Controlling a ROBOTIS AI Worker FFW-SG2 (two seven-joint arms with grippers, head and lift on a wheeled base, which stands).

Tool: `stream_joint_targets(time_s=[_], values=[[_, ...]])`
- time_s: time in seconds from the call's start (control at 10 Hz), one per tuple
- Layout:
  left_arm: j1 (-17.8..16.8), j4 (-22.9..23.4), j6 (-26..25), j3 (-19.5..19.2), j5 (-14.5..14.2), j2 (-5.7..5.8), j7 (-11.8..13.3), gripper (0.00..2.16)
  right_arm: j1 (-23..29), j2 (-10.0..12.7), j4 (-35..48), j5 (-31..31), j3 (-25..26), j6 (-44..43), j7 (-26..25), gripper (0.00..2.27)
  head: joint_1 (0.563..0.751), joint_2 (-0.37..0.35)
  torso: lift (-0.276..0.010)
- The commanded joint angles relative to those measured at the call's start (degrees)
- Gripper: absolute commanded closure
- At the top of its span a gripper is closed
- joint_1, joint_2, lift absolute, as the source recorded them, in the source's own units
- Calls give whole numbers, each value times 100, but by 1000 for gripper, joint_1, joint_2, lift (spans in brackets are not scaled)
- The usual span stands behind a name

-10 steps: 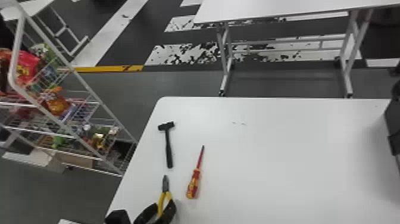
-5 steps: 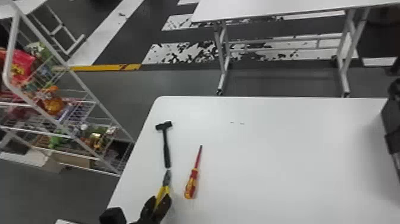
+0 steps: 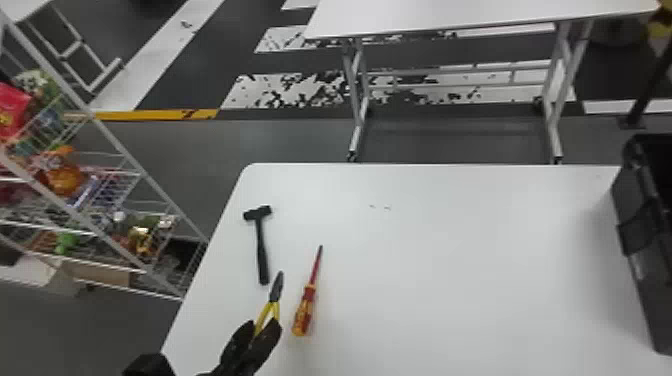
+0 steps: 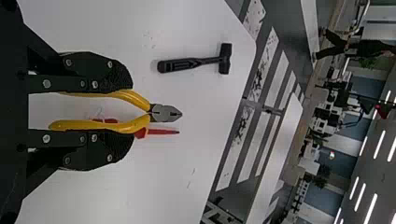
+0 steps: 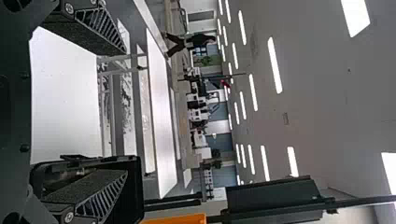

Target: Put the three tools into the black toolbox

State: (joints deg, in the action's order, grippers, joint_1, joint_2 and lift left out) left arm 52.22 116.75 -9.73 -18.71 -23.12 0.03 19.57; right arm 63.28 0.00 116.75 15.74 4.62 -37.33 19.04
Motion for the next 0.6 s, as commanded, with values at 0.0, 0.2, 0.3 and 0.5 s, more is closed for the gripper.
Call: stream_joint_targets(time_s=[0.0, 0.2, 0.3, 0.5], values=[[43, 313, -447, -80, -123, -18, 407, 2142, -71, 5, 199, -10, -23, 530, 4, 97, 695, 230, -51], [-98, 374, -887, -89, -141, -18, 1348, 2142, -185, 5, 437, -1, -40, 1198, 12, 97, 695, 156, -51], [-256, 445, -1502, -115, -105, -18, 1928, 2142, -211, 5, 595, 8, -102, 1567, 21, 97, 695, 112, -51], [-370, 603, -1643, 175, 35, -18, 2420, 2142, -449, 5, 771, -1, -242, 2587, 91, 97, 695, 51, -51]])
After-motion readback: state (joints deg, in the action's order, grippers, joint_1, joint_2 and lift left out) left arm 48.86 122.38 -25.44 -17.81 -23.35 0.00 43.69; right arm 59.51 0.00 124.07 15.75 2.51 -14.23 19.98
